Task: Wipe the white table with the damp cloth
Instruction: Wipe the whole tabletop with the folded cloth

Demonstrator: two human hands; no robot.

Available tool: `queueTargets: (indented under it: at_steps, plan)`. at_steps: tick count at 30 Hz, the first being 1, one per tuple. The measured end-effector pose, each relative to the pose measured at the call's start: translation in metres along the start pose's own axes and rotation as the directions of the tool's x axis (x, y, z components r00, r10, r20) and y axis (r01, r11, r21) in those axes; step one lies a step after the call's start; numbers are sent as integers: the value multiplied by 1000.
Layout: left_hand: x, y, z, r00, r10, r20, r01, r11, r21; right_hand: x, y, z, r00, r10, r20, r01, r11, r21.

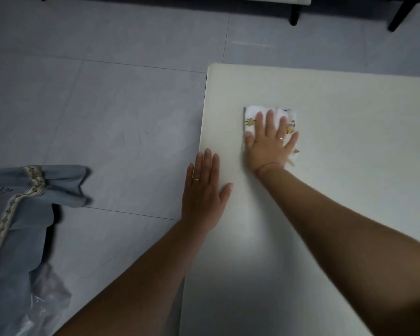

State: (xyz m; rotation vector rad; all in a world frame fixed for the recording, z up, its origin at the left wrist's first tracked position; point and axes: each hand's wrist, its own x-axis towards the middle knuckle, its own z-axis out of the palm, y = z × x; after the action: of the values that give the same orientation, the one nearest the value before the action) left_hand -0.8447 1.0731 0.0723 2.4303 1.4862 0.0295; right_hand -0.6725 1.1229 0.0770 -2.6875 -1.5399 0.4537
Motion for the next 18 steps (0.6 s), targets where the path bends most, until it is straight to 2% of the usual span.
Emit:
queueTargets:
  at_steps: [1, 3, 5, 7, 8, 9, 11, 13, 14, 15, 16, 18]
  plan:
    - [0, 0, 1, 1000, 1, 1, -1, 1000, -2, -6, -19, 5, 1000, -20, 2, 20, 1000, -9]
    - [0, 1, 2, 1000, -11, -9, 11, 999, -43, -18, -49, 15, 976, -217, 12, 217, 974, -57]
    - [1, 2, 2, 1000, -23, -17, 22, 997, -73, -15, -50, 11, 900, -431, 70, 436, 896, -90]
    - [1, 2, 2, 1000, -22, -15, 21, 998, -57, 7, -28, 2, 840, -535, 91, 543, 831, -123]
    - [0, 2, 2, 1000, -21, -15, 20, 998, -53, 19, -13, -2, 847, -526, 74, 531, 835, -145]
    - [0, 2, 2, 1000, -22, -15, 21, 998, -51, 32, 0, -7, 885, -462, 56, 465, 874, -142]
    - [0, 2, 3, 1000, -24, -11, 23, 999, -46, 52, 11, -14, 976, -217, 27, 218, 974, -53]
    - [0, 2, 5, 1000, -25, -9, 24, 999, -44, 55, -10, -12, 1000, -13, 14, 13, 1000, 1]
    - [0, 2, 5, 1000, -28, -8, 27, 999, -42, 50, -29, -9, 1000, 6, 17, -6, 1000, -13]
    - [1, 2, 5, 999, -32, -7, 32, 999, -39, 42, -48, -5, 998, -49, 27, 50, 998, -31]
    - [1, 2, 5, 999, -39, -6, 38, 999, -37, 32, -65, 1, 984, -172, 36, 173, 984, -48]
    - [2, 4, 3, 999, -54, -5, 54, 998, -44, 15, -83, 6, 878, -471, 87, 477, 875, -82]
